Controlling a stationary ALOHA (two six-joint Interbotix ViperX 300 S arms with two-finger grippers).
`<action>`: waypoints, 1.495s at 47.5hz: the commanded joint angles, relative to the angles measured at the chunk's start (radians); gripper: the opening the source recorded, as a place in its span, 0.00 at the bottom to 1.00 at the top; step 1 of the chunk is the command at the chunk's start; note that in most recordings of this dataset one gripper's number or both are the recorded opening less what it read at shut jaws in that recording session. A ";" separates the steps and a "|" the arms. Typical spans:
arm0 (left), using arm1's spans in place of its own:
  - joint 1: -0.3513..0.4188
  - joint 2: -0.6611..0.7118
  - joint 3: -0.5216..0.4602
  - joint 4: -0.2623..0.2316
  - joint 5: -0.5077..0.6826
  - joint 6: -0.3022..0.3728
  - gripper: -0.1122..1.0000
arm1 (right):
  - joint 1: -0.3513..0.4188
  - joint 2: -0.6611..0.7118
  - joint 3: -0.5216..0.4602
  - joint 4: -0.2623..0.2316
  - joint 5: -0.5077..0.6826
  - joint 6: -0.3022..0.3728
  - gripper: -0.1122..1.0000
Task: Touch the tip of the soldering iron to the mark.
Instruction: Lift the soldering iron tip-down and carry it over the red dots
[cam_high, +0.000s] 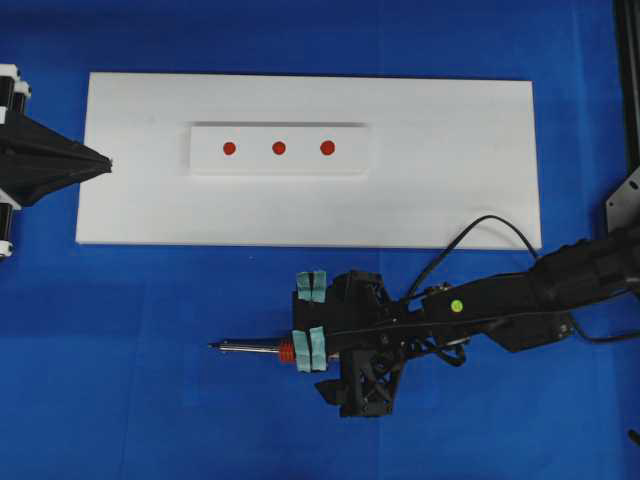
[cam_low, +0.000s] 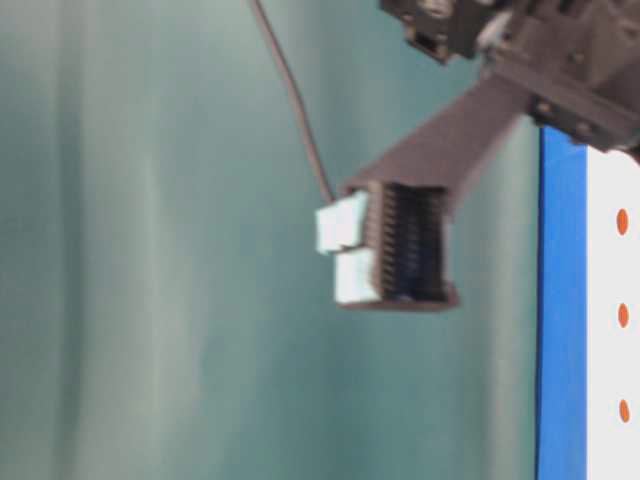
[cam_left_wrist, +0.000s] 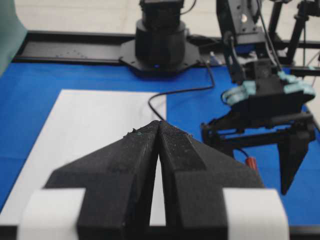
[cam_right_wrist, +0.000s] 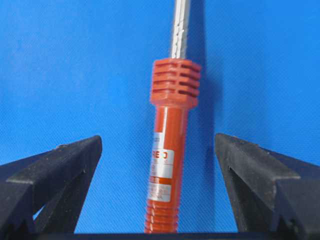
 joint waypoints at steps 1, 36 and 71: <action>0.002 0.005 -0.009 0.002 -0.006 -0.003 0.10 | 0.003 -0.005 -0.023 0.002 -0.006 0.006 0.89; 0.002 0.003 0.000 0.002 -0.005 -0.018 0.10 | -0.002 0.015 -0.078 -0.008 0.044 0.014 0.16; 0.002 -0.008 0.000 0.002 -0.008 -0.018 0.10 | -0.012 -0.242 -0.235 -0.066 0.522 0.034 0.16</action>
